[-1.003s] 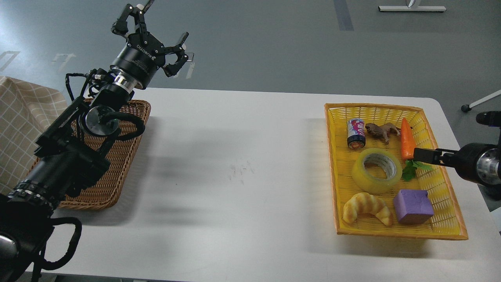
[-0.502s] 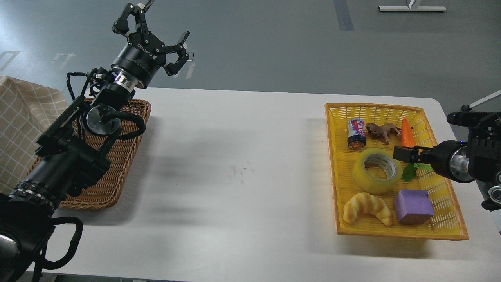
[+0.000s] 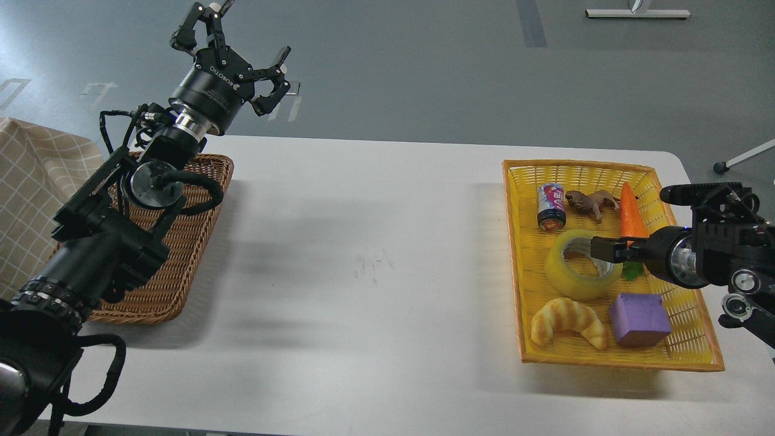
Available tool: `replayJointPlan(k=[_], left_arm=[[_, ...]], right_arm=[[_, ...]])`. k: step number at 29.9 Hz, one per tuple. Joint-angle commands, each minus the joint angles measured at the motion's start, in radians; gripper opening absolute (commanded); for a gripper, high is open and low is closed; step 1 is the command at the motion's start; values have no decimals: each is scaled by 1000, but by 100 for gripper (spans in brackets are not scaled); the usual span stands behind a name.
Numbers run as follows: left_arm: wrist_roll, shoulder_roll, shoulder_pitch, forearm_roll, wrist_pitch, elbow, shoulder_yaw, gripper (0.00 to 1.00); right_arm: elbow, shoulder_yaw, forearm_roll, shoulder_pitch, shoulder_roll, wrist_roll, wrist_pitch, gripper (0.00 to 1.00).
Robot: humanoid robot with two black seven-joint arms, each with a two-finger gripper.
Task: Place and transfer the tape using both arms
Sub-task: 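Insert the right gripper into the tape roll's hole and grip it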
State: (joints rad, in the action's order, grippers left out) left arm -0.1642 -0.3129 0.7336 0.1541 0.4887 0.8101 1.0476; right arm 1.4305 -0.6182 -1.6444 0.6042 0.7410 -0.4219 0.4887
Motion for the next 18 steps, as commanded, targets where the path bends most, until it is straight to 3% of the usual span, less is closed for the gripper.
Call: replayJointPlan(k=[1, 9, 11, 14, 17, 18], left_arm=[[0, 0, -2, 1, 0, 0, 0, 98], [-1, 0, -2, 1, 0, 0, 0, 98], [0, 2, -2, 1, 0, 0, 0, 98], [0, 2, 0, 1, 0, 0, 0, 98], [0, 0, 0, 1, 0, 0, 0, 98], [0, -2, 0, -1, 0, 0, 0, 98]], right_arm=[[-5, 5, -2, -1, -5, 0, 0, 98], [-30, 6, -2, -4, -22, 0, 0, 93], [-35, 6, -2, -4, -31, 2, 0, 85], [-38, 6, -2, -3, -35, 2, 0, 82], [-39, 6, 0, -3, -38, 2, 0, 63], [-39, 6, 0, -3, -38, 2, 0, 63]])
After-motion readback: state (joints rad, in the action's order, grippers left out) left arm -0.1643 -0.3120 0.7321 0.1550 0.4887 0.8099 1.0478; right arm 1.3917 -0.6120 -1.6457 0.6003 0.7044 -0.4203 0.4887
